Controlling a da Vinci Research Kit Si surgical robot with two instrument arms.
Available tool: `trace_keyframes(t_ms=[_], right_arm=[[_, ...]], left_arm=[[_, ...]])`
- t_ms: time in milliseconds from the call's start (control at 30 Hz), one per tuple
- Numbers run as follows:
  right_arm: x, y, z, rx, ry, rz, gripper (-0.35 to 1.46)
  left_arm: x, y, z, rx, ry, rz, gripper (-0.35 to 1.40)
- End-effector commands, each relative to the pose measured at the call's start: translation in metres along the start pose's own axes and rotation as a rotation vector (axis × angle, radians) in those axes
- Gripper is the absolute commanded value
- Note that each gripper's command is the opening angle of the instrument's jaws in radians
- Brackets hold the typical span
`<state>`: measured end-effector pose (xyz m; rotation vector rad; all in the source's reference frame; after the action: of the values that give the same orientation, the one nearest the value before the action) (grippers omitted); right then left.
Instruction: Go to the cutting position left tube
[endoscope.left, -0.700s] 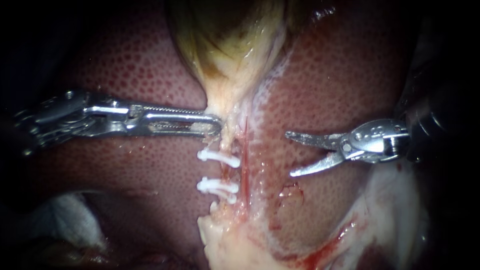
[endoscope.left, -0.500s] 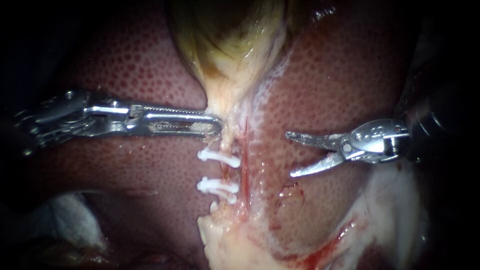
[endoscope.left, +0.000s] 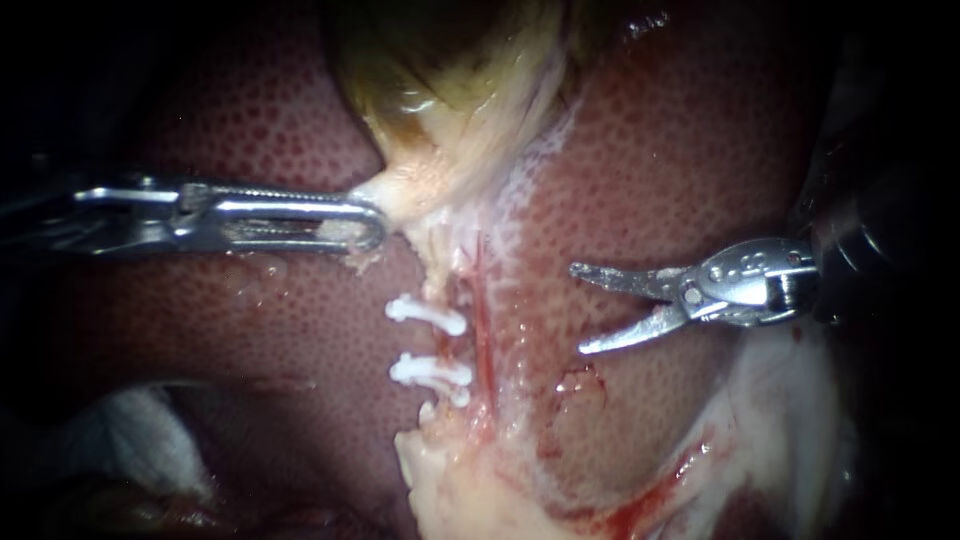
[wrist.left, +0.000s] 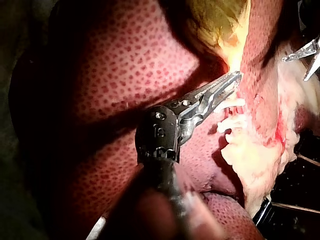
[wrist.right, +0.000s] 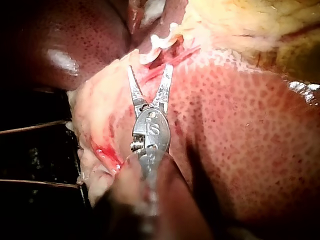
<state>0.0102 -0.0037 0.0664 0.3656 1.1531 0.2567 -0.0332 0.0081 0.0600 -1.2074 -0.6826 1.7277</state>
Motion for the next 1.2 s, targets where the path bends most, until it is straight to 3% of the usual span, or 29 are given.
trace_keyframes(t_ms=[33,167,400,867,1200], right_arm=[[0.0,0.0,0.0,-0.001,0.0,0.0,1.44],[0.0,0.0,0.0,-0.001,0.0,0.0,1.44],[-0.0004,-0.0004,0.0014,0.008,0.004,0.002,1.44],[-0.0059,-0.0025,0.0117,0.077,-0.04,0.069,1.44],[-0.0074,-0.0024,0.0159,0.097,-0.063,0.116,1.44]], left_arm=[[0.0004,0.0003,-0.0006,0.002,0.009,0.006,-0.35],[0.001,0.001,-0.0018,0.006,0.018,0.012,-0.35],[0.0008,0.001,-0.0018,0.005,0.021,0.013,-0.35],[0.0007,0.0008,-0.0017,0.006,0.021,0.013,-0.35],[0.0005,0.0009,-0.0017,0.008,0.022,0.014,-0.35]])
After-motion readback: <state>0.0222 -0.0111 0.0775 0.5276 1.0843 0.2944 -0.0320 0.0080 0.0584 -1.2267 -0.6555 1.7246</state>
